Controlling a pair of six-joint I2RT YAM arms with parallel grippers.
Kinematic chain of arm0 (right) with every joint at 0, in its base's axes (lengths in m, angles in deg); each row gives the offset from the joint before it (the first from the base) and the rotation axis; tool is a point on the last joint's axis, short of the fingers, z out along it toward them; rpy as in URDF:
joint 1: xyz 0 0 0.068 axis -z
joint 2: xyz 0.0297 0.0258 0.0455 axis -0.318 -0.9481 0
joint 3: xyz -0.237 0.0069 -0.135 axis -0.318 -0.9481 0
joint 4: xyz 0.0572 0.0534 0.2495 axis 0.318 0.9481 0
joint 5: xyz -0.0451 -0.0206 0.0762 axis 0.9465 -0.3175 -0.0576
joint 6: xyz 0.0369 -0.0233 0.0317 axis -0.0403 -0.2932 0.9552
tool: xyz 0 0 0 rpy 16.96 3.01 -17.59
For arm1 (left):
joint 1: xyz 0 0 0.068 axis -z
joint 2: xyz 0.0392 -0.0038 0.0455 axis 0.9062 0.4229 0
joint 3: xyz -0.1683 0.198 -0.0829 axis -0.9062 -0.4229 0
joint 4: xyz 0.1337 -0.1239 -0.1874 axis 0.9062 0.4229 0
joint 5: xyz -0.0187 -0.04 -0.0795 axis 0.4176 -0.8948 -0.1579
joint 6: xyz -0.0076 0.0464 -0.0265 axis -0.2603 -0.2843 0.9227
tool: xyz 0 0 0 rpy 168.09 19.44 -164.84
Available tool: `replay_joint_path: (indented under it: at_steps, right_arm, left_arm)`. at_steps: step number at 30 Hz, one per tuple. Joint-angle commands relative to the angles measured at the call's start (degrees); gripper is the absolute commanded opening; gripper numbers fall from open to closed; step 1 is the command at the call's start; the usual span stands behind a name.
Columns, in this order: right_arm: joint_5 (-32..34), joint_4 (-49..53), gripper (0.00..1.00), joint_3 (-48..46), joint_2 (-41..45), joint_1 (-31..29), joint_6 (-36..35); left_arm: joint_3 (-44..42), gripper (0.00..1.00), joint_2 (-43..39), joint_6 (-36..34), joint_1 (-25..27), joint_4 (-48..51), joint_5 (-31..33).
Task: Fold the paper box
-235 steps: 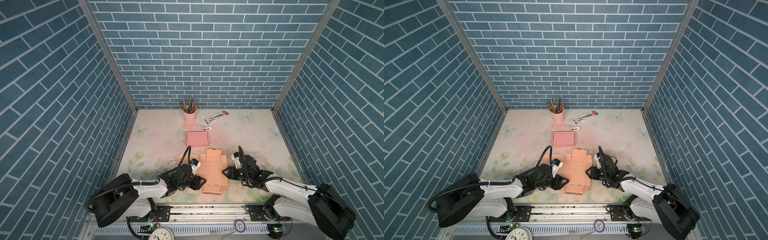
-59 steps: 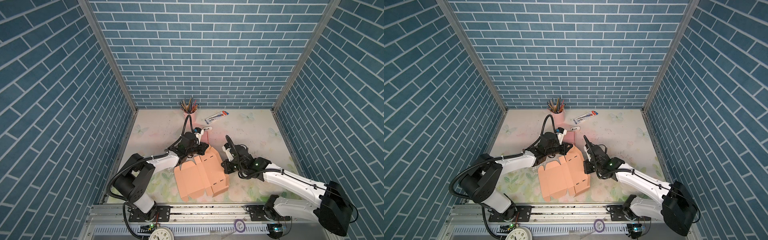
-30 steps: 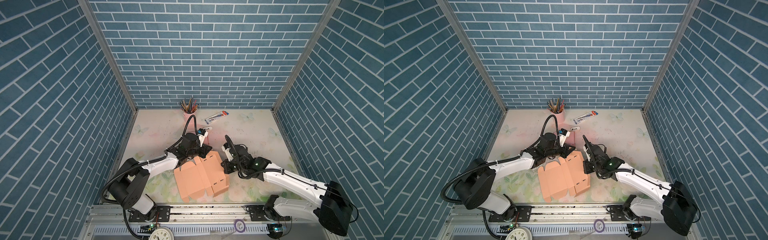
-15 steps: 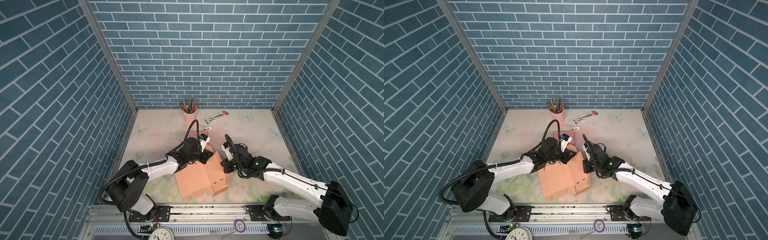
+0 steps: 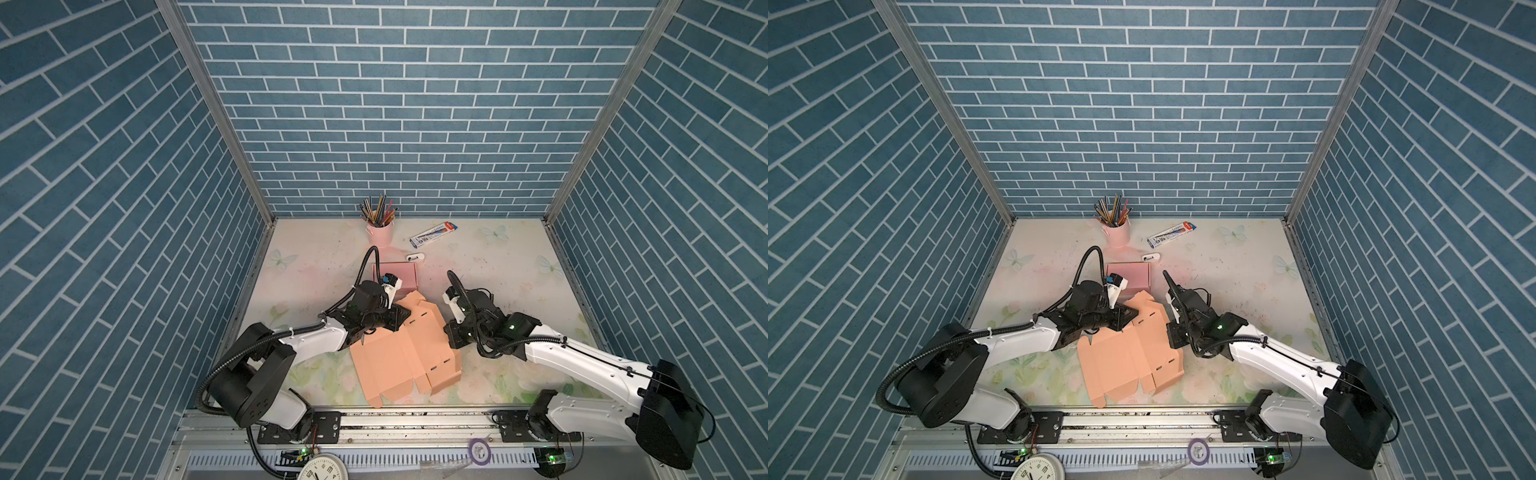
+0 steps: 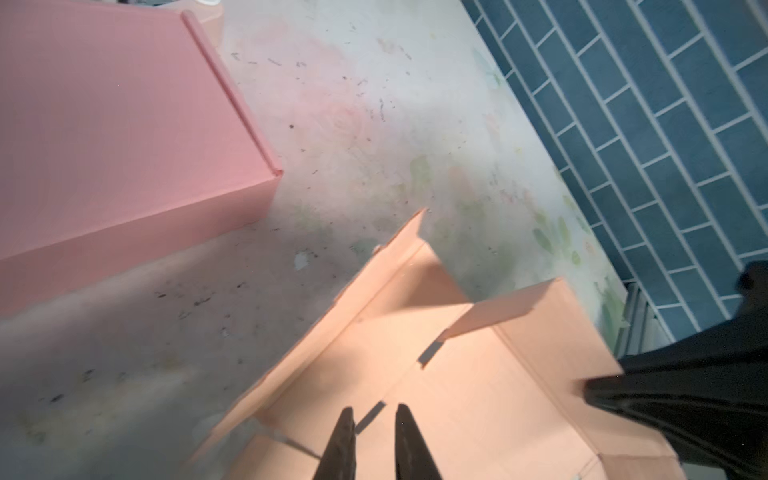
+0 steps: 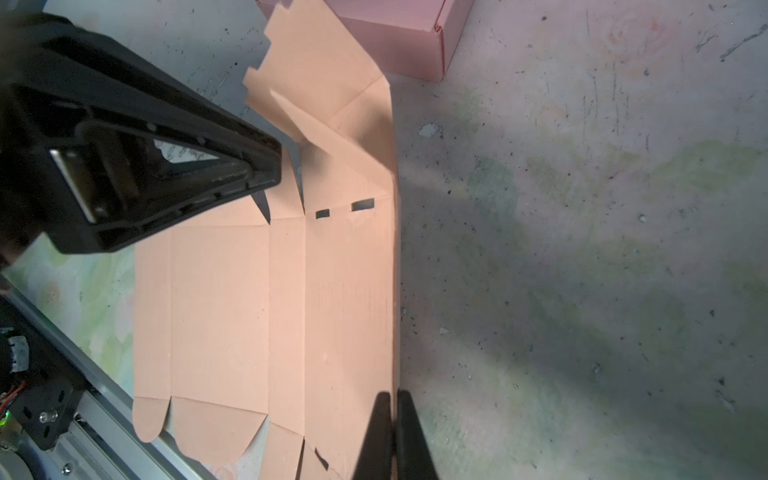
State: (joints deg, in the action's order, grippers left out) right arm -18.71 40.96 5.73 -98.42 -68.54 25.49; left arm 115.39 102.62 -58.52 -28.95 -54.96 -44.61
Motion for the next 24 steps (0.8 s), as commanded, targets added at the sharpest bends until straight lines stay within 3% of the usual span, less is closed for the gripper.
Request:
replay_joint_path:
  at_steps: [1,3,9,24]
  right_arm:
    - [0.89,1.36,0.00,1.40,-0.41,-0.37,-2.43]
    - [0.88,1.44,0.00,1.59,-0.33,-0.41,-2.63]
    - [0.94,2.05,0.00,2.21,-0.71,-0.38,-3.23]
    - [1.51,2.15,0.00,2.85,-1.37,-0.38,-3.21]
  left_arm:
    - [-1.13,0.29,-1.70,-0.36,-2.11,0.04,0.11]
    - [-1.83,0.43,-1.61,-0.55,-4.03,0.63,0.13]
    - [-1.88,0.69,-1.27,-2.40,-5.36,2.77,3.59]
    - [-3.60,0.69,-0.77,-2.58,-2.89,0.49,0.16]
